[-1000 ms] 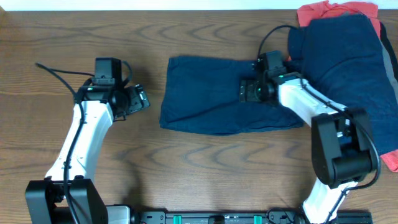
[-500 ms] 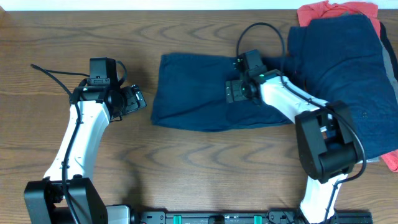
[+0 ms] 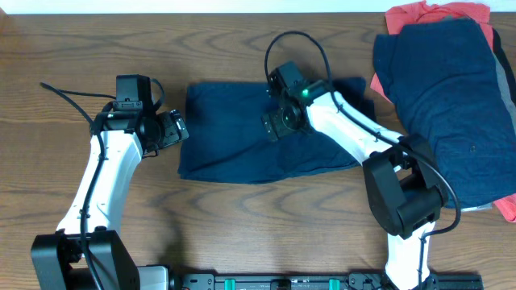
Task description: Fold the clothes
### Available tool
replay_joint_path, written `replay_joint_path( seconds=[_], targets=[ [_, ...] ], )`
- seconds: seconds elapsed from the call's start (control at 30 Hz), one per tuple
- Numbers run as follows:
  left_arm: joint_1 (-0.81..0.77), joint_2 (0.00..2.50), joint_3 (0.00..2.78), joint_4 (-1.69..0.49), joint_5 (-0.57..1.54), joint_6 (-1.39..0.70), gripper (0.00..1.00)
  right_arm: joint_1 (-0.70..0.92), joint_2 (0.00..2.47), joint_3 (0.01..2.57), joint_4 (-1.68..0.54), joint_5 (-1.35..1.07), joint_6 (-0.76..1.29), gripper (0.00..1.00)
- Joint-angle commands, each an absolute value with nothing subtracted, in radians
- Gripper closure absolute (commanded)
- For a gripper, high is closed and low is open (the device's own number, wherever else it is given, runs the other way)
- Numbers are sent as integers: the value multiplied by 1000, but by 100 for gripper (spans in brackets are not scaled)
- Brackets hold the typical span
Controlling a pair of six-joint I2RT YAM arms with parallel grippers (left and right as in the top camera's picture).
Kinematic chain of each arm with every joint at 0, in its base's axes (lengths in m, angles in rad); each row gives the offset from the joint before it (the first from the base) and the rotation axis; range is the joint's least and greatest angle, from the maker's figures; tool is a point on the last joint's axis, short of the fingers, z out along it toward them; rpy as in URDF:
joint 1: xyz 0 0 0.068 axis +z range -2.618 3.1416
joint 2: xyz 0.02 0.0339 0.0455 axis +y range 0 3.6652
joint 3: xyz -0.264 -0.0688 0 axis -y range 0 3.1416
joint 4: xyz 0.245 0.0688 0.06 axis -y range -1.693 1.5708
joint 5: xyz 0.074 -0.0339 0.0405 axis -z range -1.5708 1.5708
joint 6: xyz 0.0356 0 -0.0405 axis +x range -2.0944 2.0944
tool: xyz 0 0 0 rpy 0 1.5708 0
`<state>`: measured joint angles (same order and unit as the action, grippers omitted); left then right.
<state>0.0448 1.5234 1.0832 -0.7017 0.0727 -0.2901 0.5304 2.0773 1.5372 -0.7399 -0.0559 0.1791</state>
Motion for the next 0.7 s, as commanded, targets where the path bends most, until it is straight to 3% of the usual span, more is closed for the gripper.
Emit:
replay_joint_path(
  seconds=[0.0, 0.3, 0.53, 0.67],
  targets=[
    [49, 1522, 1089, -707, 101, -278, 5, 508, 2085, 1631, -794, -124, 201, 9],
    [49, 1562, 1062, -687, 199, -185, 5, 325, 2063, 1772, -1035, -235, 144, 7],
    [49, 1653, 1062, -672, 199, -164, 5, 166, 2064, 1750, -1085, -182, 114, 12],
    [49, 1711, 1062, -651, 198, -164, 5, 143, 2064, 1699, -1073, -180, 103, 19]
  ],
)
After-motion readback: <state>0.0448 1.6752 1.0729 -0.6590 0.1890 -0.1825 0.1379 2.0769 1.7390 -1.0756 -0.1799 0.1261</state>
